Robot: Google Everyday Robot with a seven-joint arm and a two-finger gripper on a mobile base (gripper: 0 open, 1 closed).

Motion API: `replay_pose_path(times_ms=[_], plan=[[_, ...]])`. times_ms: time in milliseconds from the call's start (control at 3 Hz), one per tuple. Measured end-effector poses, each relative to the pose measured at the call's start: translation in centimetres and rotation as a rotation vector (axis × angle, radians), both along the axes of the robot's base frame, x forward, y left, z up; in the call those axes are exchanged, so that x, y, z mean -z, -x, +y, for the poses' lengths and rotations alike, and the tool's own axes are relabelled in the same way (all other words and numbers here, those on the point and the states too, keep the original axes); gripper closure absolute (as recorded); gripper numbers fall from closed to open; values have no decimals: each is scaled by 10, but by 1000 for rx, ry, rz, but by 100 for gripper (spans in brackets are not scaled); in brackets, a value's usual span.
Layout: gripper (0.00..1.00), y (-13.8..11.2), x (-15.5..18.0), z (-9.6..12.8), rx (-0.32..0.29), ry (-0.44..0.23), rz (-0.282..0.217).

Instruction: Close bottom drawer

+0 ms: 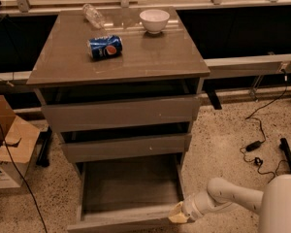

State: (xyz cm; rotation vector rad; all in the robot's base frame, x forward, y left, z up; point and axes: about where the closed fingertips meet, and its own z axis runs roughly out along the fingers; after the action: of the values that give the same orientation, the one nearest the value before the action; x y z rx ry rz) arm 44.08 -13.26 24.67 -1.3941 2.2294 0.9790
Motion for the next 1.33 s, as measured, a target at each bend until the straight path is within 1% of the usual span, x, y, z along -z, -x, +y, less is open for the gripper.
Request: replay_pose_path(times_ms=[333,667,1000,1333], plan=[[100,4,34,-4,56,-41,38],[100,2,50,-3,76,-61,58],[100,2,50,-3,76,-61,58],[100,-7,52,3,70,-76,51]])
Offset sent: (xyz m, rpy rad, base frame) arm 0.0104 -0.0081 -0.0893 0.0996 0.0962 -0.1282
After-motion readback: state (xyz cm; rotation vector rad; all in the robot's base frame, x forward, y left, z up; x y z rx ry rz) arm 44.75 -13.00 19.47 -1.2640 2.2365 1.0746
